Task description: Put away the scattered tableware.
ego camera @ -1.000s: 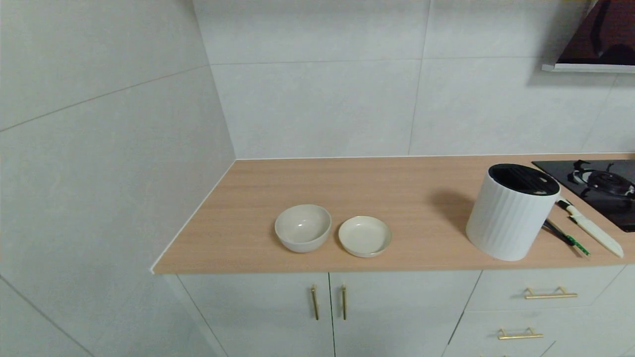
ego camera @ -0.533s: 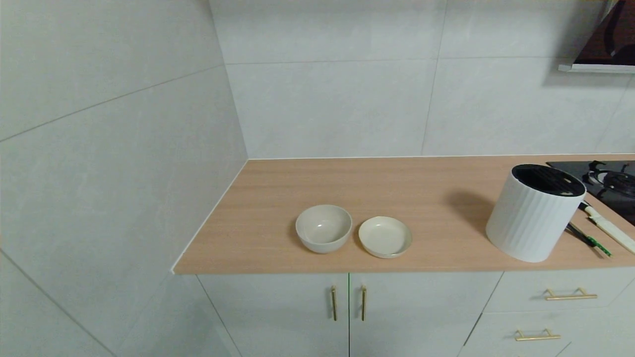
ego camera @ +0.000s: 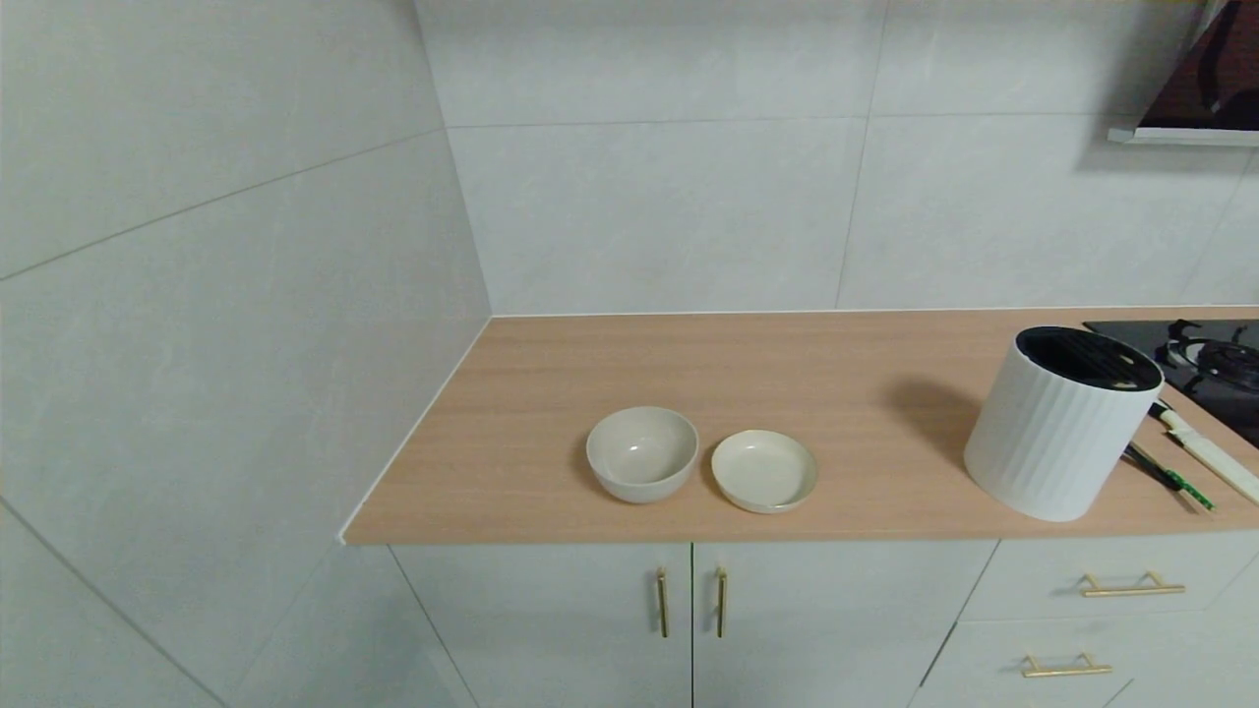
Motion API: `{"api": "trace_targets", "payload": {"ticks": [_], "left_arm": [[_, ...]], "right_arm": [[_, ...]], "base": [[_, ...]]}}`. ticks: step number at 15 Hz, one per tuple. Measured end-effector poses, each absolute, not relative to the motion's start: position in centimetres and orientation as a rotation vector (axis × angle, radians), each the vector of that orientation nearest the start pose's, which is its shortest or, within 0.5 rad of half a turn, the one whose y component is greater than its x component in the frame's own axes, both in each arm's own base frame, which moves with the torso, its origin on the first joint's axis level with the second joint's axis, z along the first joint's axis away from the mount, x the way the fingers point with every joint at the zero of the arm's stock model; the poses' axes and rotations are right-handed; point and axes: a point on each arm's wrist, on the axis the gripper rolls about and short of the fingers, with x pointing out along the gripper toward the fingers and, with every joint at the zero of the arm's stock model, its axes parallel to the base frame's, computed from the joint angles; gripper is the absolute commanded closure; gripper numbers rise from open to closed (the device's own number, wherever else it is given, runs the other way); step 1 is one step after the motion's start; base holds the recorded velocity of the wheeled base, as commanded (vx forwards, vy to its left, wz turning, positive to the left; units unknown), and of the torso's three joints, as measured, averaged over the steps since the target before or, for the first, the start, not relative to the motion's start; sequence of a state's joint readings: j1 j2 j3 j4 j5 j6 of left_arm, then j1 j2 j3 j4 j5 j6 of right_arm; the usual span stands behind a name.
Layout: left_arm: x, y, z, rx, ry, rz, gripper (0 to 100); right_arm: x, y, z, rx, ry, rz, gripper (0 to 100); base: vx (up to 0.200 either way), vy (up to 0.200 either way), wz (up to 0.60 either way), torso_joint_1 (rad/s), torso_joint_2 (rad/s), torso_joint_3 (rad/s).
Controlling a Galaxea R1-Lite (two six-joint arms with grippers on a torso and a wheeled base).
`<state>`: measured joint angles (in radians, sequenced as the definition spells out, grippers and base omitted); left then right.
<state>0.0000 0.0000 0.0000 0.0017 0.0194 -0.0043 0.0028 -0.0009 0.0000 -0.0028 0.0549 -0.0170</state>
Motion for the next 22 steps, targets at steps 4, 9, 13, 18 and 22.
{"api": "trace_targets", "payload": {"ticks": [4, 9, 13, 18, 22], "left_arm": [[-2.28, 0.04, 7.53, -0.004, 0.002, 0.019, 0], [-2.28, 0.04, 7.53, -0.004, 0.002, 0.019, 0], [-2.28, 0.04, 7.53, -0.004, 0.002, 0.019, 0], [-2.28, 0.04, 7.53, -0.004, 0.001, 0.020, 0], [-2.28, 0.04, 7.53, -0.004, 0.002, 0.019, 0]], "right_arm": [[-2.29, 0.12, 7.57, -0.017, -0.004, 0.058, 0], [-2.29, 0.12, 7.57, -0.018, -0.004, 0.058, 0], [-2.29, 0.12, 7.57, -0.018, -0.004, 0.058, 0], [-2.29, 0.12, 7.57, -0.017, -0.004, 0.058, 0], [-2.29, 0.12, 7.57, -0.018, -0.004, 0.058, 0]], "base": [[0.000, 0.000, 0.00, -0.072, 0.15, 0.079], [0.000, 0.000, 0.00, -0.198, 0.43, 0.233], [0.000, 0.000, 0.00, -0.251, 0.56, 0.301], [0.000, 0.000, 0.00, -0.233, 0.54, 0.293], [0.000, 0.000, 0.00, -0.219, 0.51, 0.285]]}}
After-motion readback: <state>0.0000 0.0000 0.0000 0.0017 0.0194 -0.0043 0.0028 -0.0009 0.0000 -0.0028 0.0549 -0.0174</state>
